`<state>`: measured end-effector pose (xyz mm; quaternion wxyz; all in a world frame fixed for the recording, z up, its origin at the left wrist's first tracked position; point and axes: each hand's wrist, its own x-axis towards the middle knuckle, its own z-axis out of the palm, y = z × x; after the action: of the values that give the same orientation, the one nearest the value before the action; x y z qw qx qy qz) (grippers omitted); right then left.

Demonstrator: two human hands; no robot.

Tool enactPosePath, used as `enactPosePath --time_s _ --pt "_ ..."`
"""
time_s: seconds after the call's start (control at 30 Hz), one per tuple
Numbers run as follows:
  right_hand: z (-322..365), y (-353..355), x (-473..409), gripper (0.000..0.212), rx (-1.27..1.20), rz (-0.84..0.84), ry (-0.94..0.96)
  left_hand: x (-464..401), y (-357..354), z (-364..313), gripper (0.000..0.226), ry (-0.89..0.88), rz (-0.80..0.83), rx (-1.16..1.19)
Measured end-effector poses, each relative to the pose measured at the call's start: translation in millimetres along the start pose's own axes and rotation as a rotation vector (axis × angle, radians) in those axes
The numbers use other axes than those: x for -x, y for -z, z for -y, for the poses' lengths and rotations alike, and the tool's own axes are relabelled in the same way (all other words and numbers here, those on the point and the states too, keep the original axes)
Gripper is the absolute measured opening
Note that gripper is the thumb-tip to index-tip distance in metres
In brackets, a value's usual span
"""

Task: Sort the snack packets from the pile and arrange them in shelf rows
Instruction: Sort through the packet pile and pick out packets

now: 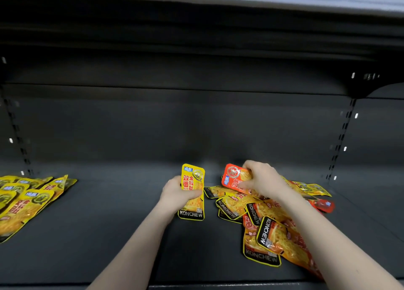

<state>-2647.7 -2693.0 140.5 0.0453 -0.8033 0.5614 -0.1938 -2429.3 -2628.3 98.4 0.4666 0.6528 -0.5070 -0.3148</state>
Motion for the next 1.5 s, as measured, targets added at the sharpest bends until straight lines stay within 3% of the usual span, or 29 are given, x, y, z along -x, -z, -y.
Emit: enactPosePath --time_s 0.2,0.43,0.8,1.07,1.5 --pt "21.4 7.5 1.3 0.026 -0.460 -0.208 -0.013 11.7 23.0 -13.1 0.017 -0.006 -0.037 0.158" --pt "66.9 -14.2 3.9 0.017 -0.713 -0.096 0.044 34.6 80.3 -11.7 0.022 0.033 -0.116 0.123" --pt "225.5 -71.0 22.9 0.016 -0.769 0.037 0.096 72.6 234.7 55.3 0.025 0.059 -0.156 0.070" --pt "326.8 -115.4 24.6 0.017 -0.850 -0.003 0.010 68.6 377.9 93.2 0.076 -0.059 -0.211 -0.012" --pt "347.1 -136.6 25.6 0.013 -0.843 -0.019 -0.111 32.8 383.4 108.8 0.055 -0.064 0.129 -0.176"
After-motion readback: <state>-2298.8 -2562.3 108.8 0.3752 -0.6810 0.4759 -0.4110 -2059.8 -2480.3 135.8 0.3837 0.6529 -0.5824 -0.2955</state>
